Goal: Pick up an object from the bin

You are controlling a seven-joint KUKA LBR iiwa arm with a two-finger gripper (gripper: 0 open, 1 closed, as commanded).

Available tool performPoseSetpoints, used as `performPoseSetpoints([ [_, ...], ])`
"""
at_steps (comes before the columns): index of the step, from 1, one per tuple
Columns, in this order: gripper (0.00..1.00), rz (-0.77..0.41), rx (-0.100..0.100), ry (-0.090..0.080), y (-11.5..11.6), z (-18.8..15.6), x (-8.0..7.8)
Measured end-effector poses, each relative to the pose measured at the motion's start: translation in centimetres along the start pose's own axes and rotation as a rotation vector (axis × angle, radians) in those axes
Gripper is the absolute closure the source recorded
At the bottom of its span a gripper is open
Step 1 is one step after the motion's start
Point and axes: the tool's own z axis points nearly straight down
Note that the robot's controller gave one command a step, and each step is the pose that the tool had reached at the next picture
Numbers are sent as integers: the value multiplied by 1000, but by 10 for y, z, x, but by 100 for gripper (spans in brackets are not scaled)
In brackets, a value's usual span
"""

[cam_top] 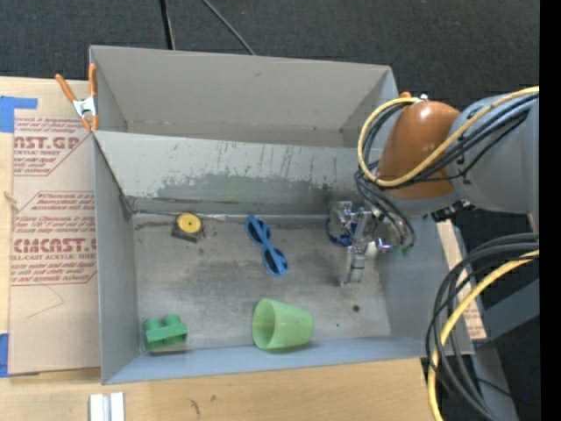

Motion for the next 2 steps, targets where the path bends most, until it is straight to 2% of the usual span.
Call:
performPoseSetpoints([
  [1,0,-74,-3,-9,-41,-2,-3],
  [2,100,-75,-6,-12,-38,-3,-4],
])
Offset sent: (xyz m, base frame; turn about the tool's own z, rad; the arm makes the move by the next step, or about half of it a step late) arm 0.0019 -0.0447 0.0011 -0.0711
